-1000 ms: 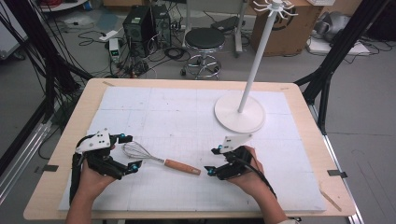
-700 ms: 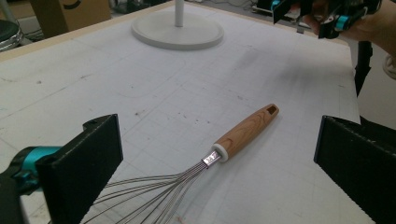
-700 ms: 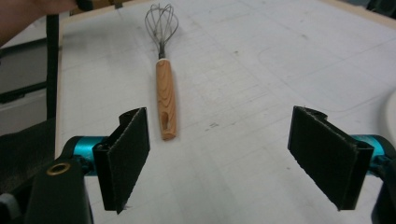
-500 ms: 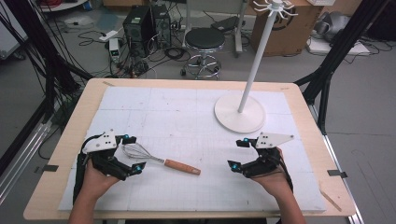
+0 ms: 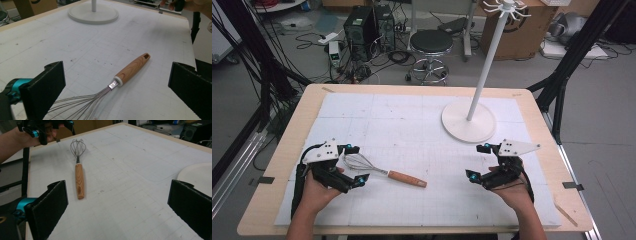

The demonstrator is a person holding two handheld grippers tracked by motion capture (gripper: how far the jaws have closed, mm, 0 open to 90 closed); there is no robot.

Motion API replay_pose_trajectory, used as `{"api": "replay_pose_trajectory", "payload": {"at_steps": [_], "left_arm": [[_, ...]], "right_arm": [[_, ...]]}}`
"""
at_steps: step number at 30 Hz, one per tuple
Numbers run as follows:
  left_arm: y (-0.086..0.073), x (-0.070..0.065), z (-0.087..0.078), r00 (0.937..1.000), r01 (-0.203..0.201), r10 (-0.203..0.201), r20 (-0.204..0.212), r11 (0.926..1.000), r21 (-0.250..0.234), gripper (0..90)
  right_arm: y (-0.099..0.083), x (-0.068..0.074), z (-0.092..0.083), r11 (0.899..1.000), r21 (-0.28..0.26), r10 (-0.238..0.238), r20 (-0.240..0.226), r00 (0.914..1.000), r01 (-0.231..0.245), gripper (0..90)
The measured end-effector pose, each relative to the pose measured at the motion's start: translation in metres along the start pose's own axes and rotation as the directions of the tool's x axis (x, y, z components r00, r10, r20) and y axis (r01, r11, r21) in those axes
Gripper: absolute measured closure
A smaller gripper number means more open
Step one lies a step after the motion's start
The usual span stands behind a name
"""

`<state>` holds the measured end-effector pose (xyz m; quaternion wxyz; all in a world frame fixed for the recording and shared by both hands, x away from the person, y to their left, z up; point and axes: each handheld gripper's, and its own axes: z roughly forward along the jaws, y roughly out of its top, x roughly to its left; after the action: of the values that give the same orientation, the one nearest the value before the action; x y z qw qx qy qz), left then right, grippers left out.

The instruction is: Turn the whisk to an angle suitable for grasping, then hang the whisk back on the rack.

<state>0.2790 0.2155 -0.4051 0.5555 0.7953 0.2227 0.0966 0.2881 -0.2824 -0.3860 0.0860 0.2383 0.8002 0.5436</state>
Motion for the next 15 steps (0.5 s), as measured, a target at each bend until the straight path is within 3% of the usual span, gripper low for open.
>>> {"api": "replay_pose_trajectory", "payload": {"at_steps": [15], "left_arm": [[0.0017,-0.0023,0.0044,0.9999,-0.012,0.012,0.004,0.9999,0.005,1.7]], "right_arm": [[-0.0015,-0.0018,-0.0009,1.0,0.02,0.004,0.043,0.9991,-0.005,2.1]]}}
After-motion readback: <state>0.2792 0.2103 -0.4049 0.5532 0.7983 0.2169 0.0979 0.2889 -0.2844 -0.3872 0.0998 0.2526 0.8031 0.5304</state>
